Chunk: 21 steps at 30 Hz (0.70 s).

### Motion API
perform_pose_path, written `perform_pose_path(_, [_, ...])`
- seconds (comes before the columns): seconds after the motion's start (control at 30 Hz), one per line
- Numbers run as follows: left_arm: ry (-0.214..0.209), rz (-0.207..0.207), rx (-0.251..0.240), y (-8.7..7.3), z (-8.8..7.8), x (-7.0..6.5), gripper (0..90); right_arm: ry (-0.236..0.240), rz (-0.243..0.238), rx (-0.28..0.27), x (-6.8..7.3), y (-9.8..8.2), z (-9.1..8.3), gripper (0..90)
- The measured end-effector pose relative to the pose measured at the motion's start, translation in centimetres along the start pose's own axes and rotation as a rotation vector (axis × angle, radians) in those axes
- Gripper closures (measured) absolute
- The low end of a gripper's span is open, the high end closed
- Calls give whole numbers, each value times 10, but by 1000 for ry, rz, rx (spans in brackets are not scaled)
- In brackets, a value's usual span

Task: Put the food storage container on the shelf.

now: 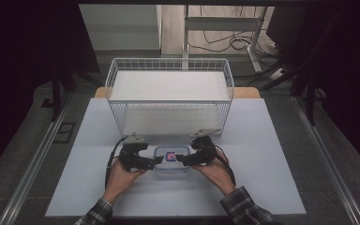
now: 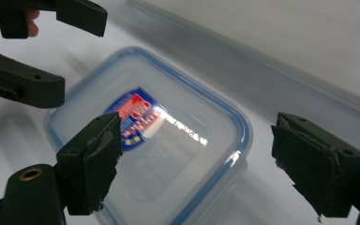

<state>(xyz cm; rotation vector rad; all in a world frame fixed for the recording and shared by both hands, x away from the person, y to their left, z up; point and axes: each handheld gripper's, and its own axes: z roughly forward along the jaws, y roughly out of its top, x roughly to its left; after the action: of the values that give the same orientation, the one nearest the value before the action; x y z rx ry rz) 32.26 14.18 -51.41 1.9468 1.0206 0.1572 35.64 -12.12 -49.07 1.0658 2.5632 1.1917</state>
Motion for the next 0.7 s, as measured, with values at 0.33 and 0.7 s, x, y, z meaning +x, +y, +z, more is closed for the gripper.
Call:
perform_pose_path(0.33, [-166, -71, 62, -10, 13, 1, 149, 175, 93, 72, -10, -19, 1, 215])
perform_pose_path(0.7, [-253, -116, 14, -24, -13, 6, 509, 257, 111, 34, -16, -35, -23, 525])
